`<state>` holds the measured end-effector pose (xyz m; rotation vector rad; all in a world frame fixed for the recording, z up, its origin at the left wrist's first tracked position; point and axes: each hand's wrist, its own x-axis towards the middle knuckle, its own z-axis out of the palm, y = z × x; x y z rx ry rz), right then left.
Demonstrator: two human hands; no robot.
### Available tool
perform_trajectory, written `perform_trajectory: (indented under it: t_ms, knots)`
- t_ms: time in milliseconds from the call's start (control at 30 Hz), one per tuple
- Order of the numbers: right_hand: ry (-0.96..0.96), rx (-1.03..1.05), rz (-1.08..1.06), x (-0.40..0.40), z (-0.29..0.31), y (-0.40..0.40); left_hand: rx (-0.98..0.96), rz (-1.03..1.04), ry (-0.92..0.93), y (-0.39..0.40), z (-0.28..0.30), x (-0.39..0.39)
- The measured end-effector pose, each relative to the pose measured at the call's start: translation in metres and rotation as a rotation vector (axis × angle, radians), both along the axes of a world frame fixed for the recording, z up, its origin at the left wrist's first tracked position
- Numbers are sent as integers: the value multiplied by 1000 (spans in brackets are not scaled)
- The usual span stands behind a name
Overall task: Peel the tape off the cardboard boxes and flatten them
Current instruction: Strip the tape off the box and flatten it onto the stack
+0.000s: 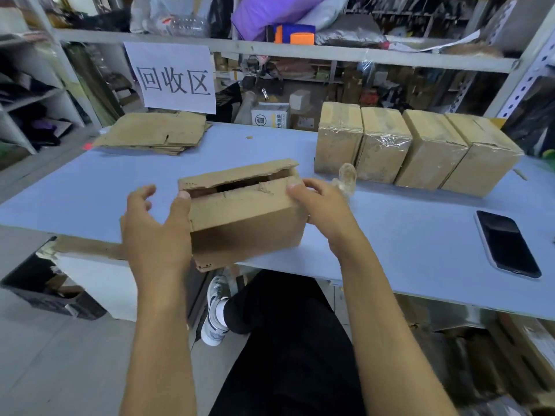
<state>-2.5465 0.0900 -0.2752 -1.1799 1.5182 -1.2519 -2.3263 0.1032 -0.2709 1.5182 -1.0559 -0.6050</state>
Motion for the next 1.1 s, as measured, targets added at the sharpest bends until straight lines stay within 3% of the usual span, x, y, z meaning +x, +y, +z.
perform_trajectory:
  t_ms: [67,267,400,533,633,733,833,1000,1100]
  knots:
    - [-39,-64,-52,9,-7,13,66,-175,173,10,-18,-2]
    - [-159,-331,-65,28,-34,59,-102,-250,211,20,-22,1]
    - [-361,-258,-102,26,-42,68,-46,-311,202,18,-35,6]
    - [-202,-177,-187,29,-44,70,47,-445,71,15,-48,16]
    - [-94,-136,-172,29,-46,70,101,-667,180,15,-50,31]
    - [-54,-123,-122,30,-48,72,119,-584,271,14,-48,34]
    - [-42,-145,-77,35,-49,73,83,-428,166,13,-51,26]
    - [-68,-132,104,22,-46,84,115,-643,38,13,-52,40]
    - [-41,-151,102,13,-46,86,96,-638,-37,13,-49,42]
